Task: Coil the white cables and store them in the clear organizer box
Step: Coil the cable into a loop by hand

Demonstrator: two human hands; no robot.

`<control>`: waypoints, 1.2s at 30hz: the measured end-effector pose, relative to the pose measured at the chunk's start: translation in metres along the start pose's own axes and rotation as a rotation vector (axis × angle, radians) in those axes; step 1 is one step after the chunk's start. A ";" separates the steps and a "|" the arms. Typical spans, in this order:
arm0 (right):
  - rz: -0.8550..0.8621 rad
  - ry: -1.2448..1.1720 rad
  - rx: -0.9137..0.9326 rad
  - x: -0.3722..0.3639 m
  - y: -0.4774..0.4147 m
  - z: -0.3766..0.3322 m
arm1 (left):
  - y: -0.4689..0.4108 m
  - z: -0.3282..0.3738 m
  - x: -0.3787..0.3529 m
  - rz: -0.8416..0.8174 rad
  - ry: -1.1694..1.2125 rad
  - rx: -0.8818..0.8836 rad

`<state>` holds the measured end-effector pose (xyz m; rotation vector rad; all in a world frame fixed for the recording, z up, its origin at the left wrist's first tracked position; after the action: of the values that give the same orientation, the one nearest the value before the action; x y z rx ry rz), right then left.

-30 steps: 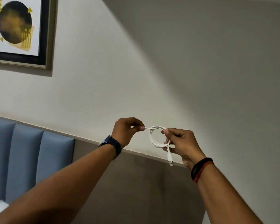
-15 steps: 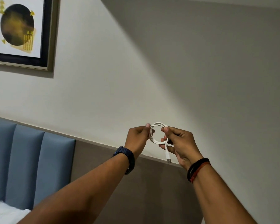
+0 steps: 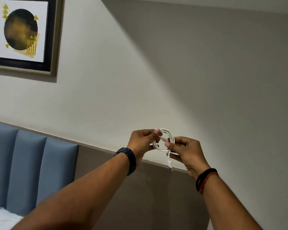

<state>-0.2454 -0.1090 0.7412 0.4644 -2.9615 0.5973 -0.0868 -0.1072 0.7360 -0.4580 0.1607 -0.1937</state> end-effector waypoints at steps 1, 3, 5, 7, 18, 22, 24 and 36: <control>0.033 0.090 0.005 0.002 0.001 -0.001 | 0.000 -0.001 0.000 0.004 0.004 0.006; 0.079 0.322 0.009 0.005 0.002 -0.004 | 0.000 -0.003 -0.001 0.009 0.007 0.015; 0.080 0.476 0.002 0.007 0.003 -0.006 | 0.000 -0.004 -0.002 0.009 -0.006 0.021; 0.111 0.538 -0.013 0.010 0.002 -0.009 | 0.000 -0.004 -0.005 0.007 -0.016 0.018; 0.388 0.199 -0.029 0.024 0.004 -0.007 | -0.005 0.004 -0.026 -0.064 -0.090 -0.066; 0.379 0.058 -0.040 0.022 0.005 -0.006 | -0.008 0.005 -0.025 -0.082 -0.129 -0.077; 0.358 -0.020 -0.042 0.020 0.006 -0.005 | -0.009 0.005 -0.021 -0.091 -0.188 -0.076; 0.247 -0.335 -0.167 0.005 0.008 0.003 | -0.014 0.012 -0.011 -0.159 -0.769 -0.076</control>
<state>-0.2532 -0.1046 0.7361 0.2003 -3.3835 0.3104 -0.0968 -0.1123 0.7544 -0.5920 -0.6247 -0.1561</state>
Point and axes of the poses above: each hand's wrist, its own y-axis away from the middle knuckle, its own x-axis out of the back of the hand, z = x × y, the point moved 6 cm from there along -y, towards the middle knuckle, and after that the axes turned 15 degrees about -z, right-handed, at the moved point
